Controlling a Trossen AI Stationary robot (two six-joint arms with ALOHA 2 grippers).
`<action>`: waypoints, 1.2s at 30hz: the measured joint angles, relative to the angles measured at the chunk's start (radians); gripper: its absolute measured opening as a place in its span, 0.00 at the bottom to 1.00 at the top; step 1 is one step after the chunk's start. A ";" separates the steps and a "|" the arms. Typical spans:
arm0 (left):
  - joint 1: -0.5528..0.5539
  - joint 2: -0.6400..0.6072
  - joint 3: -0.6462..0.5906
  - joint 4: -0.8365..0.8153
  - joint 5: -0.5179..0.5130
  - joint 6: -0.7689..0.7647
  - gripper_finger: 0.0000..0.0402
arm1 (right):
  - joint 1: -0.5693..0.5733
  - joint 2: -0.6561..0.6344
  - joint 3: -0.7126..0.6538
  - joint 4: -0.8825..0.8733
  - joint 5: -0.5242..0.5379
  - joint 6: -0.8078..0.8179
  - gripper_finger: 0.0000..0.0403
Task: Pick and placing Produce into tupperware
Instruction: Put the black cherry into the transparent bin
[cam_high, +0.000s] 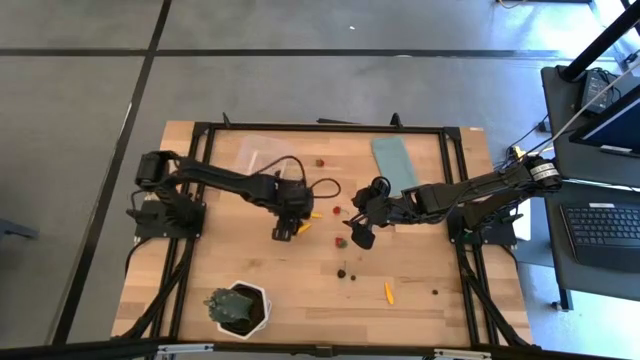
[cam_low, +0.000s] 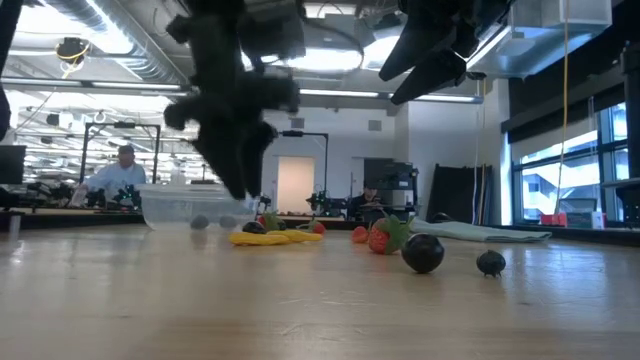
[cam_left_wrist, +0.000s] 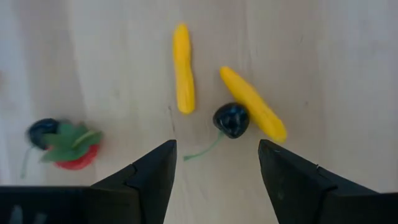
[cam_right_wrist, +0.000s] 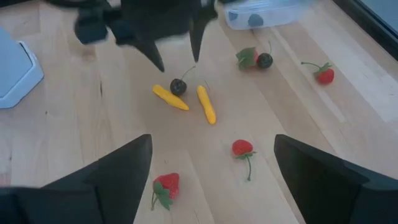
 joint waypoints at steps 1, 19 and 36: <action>0.000 0.017 0.000 0.003 -0.001 0.010 0.55 | 0.000 0.000 0.000 0.000 0.000 0.000 0.84; -0.028 0.096 0.000 0.088 0.000 0.215 0.55 | 0.000 0.000 0.000 -0.008 0.000 -0.001 0.84; 0.006 0.147 0.003 0.068 0.093 0.209 0.55 | 0.000 -0.001 0.000 -0.008 0.000 0.002 0.84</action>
